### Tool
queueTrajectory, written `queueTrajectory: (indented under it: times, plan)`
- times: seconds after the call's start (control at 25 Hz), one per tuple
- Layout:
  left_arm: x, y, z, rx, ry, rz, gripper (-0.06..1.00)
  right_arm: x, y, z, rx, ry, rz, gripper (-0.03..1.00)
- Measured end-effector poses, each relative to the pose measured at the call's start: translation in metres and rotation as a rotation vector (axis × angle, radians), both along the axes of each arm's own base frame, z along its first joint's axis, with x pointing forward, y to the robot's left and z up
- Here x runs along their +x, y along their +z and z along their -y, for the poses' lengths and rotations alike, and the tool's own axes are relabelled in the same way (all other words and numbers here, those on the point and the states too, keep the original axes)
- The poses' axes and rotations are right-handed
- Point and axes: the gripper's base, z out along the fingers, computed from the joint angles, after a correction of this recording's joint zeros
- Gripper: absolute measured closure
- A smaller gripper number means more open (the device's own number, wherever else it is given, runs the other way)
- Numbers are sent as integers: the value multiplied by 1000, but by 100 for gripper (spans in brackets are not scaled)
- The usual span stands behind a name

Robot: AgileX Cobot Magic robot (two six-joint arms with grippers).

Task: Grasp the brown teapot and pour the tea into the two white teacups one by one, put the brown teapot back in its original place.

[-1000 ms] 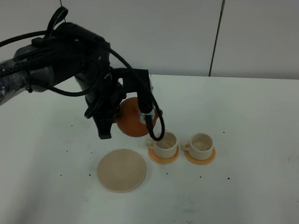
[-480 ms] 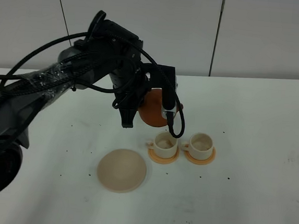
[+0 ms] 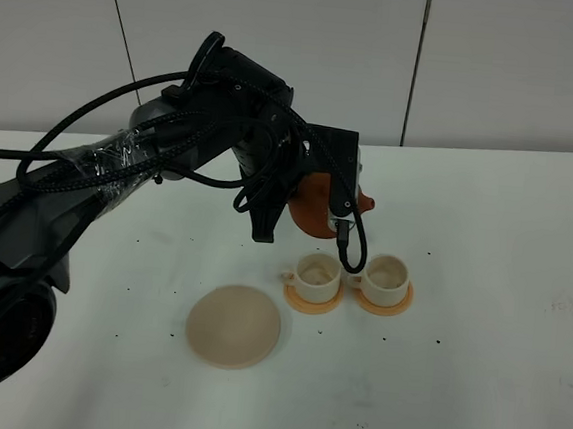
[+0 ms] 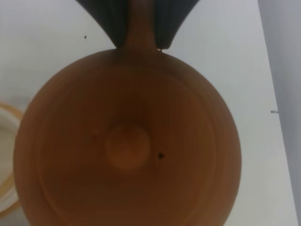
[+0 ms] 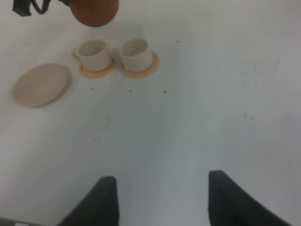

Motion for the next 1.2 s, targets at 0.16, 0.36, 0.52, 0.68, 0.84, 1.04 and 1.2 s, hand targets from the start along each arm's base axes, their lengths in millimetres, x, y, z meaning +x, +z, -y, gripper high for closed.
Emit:
queueTrajectory:
  times: [0.16, 0.36, 0.52, 0.68, 0.84, 1.04, 1.2]
  plan:
    - [-1, 0, 4, -6, -11, 9, 78, 0, 0, 0, 0, 0, 0, 55]
    - [0, 2, 5, -16, -20, 32, 78, 0, 0, 0, 0, 0, 0, 55]
    - [2, 3, 7, -28, -26, 52, 78, 0, 0, 0, 0, 0, 0, 55]
    - [2, 2, 7, -26, -26, 50, 78, 0, 0, 0, 0, 0, 0, 55]
    - [2, 2, 6, -24, -27, 48, 78, 0, 0, 0, 0, 0, 0, 55]
    - [2, 2, 6, -15, -41, 49, 78, 0, 0, 0, 0, 0, 0, 55]
    - [0, 2, 9, 10, -76, 52, 78, 0, 0, 0, 0, 0, 0, 55]
